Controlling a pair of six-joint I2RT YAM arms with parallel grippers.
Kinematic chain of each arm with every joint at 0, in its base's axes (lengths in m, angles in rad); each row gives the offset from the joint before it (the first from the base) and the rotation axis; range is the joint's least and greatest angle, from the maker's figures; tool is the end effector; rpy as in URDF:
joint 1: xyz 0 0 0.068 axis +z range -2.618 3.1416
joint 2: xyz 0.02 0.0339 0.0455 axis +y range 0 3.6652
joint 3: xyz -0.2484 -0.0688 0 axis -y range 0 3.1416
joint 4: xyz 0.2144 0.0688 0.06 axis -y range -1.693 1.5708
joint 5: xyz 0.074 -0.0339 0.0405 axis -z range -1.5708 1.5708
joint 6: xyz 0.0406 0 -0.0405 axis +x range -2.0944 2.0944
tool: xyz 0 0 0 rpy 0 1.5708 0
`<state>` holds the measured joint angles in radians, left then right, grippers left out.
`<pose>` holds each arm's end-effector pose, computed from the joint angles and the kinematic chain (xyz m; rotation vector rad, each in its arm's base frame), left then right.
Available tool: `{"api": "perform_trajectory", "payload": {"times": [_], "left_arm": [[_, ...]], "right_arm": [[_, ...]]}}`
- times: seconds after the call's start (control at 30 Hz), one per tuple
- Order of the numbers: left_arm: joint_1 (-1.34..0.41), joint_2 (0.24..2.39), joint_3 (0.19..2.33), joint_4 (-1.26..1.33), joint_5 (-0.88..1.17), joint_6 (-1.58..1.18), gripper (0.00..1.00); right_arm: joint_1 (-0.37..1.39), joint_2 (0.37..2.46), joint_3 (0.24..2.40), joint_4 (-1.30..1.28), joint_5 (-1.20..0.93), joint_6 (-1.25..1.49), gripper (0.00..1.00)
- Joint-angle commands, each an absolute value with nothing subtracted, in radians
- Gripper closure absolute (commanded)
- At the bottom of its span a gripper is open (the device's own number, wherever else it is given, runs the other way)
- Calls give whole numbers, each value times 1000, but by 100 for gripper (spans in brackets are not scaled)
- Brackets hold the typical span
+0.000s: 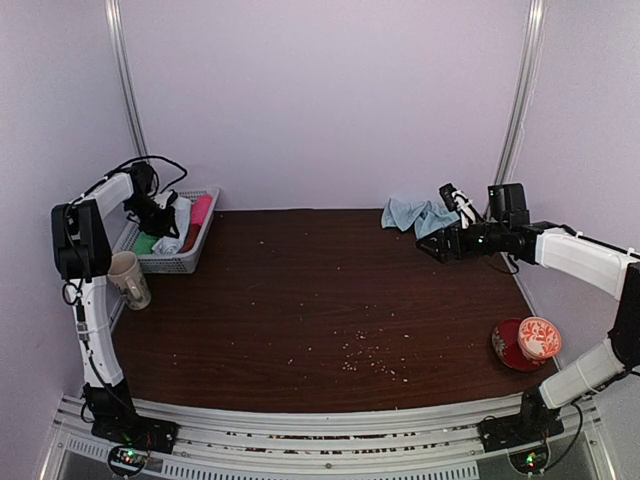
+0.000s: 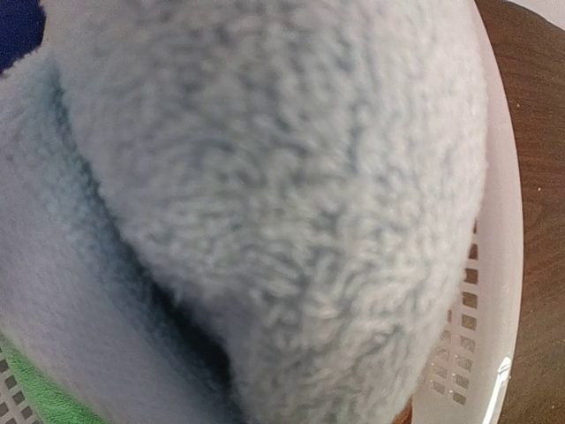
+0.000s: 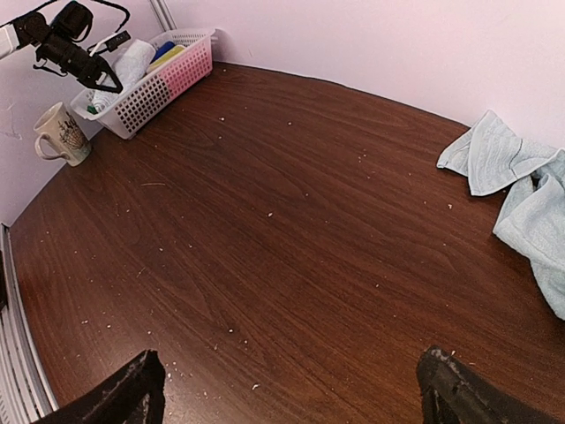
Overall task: Roll the towels
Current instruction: Place the towel in the storage box.
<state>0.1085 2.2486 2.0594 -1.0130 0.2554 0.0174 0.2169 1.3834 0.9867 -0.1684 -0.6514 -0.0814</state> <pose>0.4370 0.0373 0.2199 -0.0593 2.7416 -0.3192 0.2725 0.0852 0.2731 -0.6862 1.9852 0.7727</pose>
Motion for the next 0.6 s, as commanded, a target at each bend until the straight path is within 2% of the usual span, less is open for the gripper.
{"api": "perform_trajectory", "payload": {"times": [0.0,0.2,0.3,0.57], "left_arm": [[110,2296,2047,-1007,369,29,100],[113,2250,2045,-963,475,-56,100],[113,2200,2040,-957,425,-153,100],[111,2132,2014,-981,420,-154,100]], "right_arm": [[213,1364,995,-171,-661,-93,0],[212,1373,998,-171,-660,-96,0],[213,1377,1002,-175,-661,-98,0],[213,1380,1003,-178,-663,-100,0]]}}
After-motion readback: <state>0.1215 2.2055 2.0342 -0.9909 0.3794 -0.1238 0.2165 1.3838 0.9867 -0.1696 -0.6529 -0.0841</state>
